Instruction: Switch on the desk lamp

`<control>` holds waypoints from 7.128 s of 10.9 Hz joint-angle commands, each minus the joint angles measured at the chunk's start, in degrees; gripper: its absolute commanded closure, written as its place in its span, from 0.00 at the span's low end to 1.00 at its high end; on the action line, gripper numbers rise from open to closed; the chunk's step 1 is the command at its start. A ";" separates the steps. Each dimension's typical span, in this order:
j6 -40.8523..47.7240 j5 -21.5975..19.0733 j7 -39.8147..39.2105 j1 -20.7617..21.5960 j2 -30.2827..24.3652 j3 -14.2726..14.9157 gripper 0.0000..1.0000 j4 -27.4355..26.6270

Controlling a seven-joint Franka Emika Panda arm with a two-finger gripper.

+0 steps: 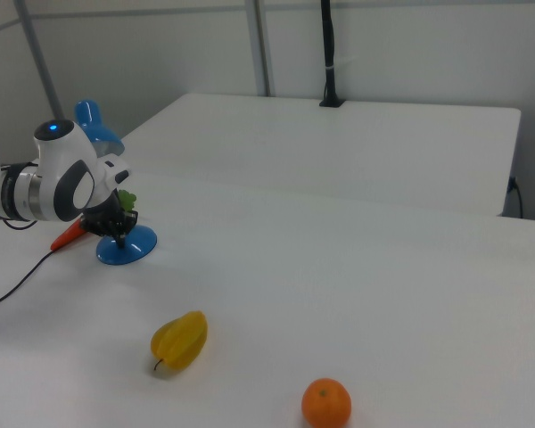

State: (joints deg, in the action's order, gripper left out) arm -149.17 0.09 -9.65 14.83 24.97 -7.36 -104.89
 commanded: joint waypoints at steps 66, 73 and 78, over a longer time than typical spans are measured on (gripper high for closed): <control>47.83 -5.10 2.88 -5.26 -26.02 11.58 0.00 11.20; 47.66 -3.43 2.97 -4.73 -26.11 10.88 0.00 9.97; 47.83 -3.43 3.06 -4.64 -26.20 10.88 0.00 9.89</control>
